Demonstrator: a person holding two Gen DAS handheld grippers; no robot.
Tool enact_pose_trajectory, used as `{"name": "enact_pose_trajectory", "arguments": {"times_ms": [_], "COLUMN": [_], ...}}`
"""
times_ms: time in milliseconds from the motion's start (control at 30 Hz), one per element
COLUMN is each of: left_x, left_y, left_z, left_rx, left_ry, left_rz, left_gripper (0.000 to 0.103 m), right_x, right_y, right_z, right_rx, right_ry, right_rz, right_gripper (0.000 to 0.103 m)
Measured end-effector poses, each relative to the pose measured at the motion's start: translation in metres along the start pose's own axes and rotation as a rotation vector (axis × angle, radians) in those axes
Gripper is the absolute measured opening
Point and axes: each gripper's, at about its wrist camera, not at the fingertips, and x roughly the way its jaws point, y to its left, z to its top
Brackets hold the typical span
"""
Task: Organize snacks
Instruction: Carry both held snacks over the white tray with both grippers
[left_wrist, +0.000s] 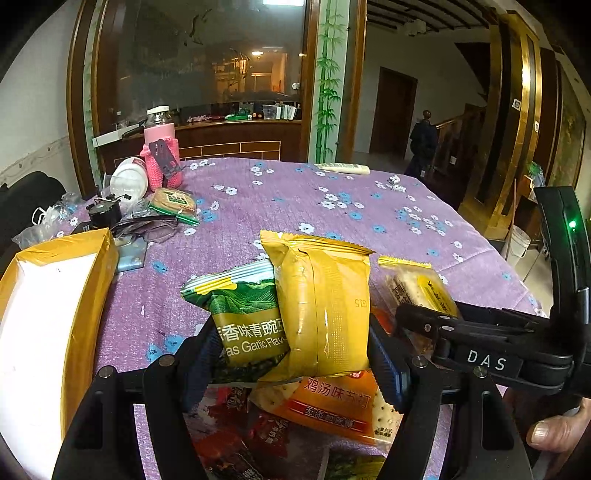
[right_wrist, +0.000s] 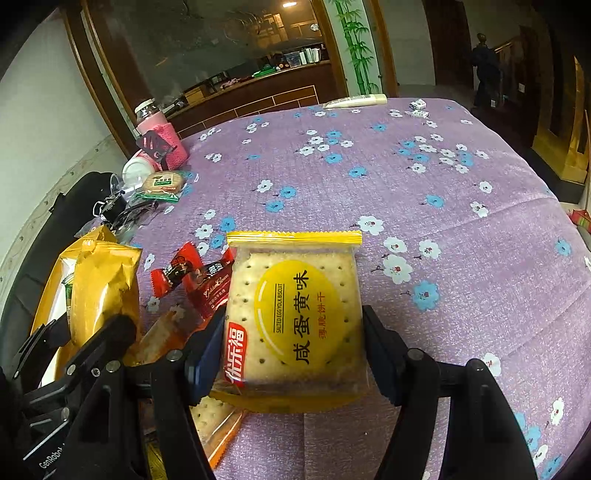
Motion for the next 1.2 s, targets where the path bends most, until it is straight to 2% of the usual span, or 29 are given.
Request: {"name": "enact_pose_trajectory", "arguments": {"times_ms": [300, 567, 733, 1000, 1200], "left_x": [-0.003, -0.009, -0.016, -0.038, -0.060], "left_y": [0.004, 0.006, 0.009, 0.052, 0.101], "left_z": [0.003, 0.004, 0.004, -0.007, -0.013], "left_rx": [-0.014, -0.013, -0.010, -0.089, -0.160], "left_ry": [-0.005, -0.041, -0.053, -0.058, -0.093], "left_rz": [0.017, 0.050, 0.082, 0.147, 0.223], "left_gripper": [0.077, 0.077, 0.077, 0.077, 0.077], "right_x": [-0.009, -0.015, -0.018, -0.025, -0.029], "right_y": [0.002, 0.002, 0.003, 0.025, 0.044], "right_z": [-0.001, -0.001, -0.002, -0.006, -0.013], "right_rx": [-0.003, -0.005, -0.004, -0.073, -0.147], "right_ry": [-0.019, -0.038, -0.048, -0.069, -0.091], "right_rz": [0.023, 0.039, 0.083, 0.166, 0.222], "right_gripper": [0.068, 0.068, 0.068, 0.068, 0.068]}}
